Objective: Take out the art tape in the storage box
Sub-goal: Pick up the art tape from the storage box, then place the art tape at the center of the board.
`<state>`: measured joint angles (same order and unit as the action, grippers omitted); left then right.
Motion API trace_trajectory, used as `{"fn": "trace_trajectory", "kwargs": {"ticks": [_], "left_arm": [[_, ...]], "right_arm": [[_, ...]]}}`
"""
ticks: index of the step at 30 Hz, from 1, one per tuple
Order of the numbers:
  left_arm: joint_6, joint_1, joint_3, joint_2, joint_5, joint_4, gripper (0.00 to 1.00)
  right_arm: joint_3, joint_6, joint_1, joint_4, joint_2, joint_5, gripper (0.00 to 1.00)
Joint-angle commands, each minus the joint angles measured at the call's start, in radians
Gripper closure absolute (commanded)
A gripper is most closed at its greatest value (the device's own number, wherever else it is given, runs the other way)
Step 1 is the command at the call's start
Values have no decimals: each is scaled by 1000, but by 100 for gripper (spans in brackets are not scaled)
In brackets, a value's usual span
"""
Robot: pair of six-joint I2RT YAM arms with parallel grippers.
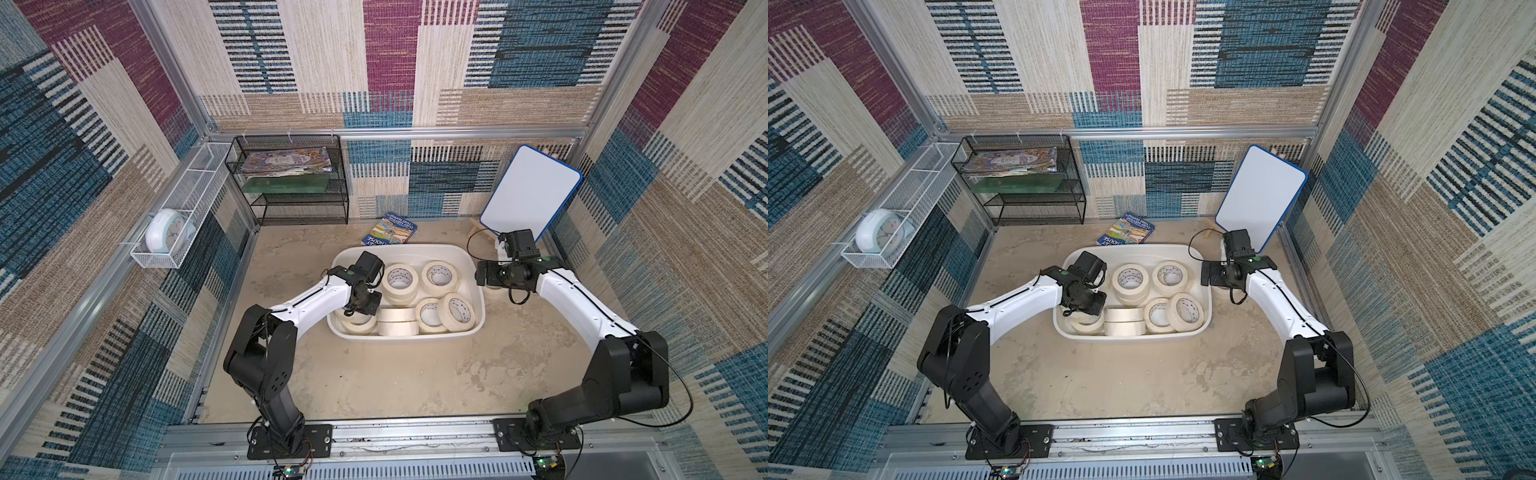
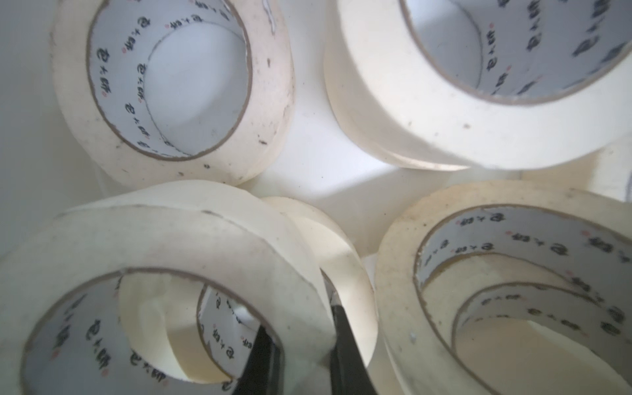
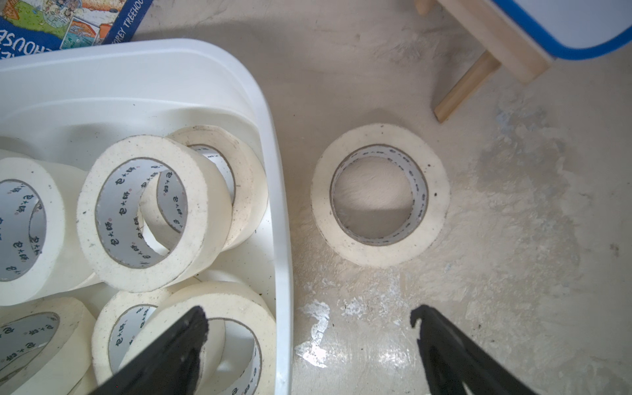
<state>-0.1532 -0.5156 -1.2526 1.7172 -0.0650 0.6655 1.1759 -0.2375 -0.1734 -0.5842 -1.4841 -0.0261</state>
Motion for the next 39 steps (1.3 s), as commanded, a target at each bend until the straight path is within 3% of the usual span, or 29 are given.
{"fn": "trace_trajectory", "kwargs": {"ticks": [1,4,12,19,29,39], "left_arm": [[20,2,-48,-32,-22,30,100],[27,0,-110,-66,-19,52,97],[89,39,-253,-191,-99,163,100],[-1,396,-79,-253,28,-20,100],[11,629,-79,13,189,-175,100],[40,716,-282,334,177,-88,100]], "right_arm": [[9,7,0,-7,14,-19,1],[27,13,0,-21,15,-34,1],[25,13,0,-4,18,-44,1],[18,44,0,23,24,-13,1],[5,70,0,8,64,-47,1],[-21,71,-1,-8,89,-54,1]]}}
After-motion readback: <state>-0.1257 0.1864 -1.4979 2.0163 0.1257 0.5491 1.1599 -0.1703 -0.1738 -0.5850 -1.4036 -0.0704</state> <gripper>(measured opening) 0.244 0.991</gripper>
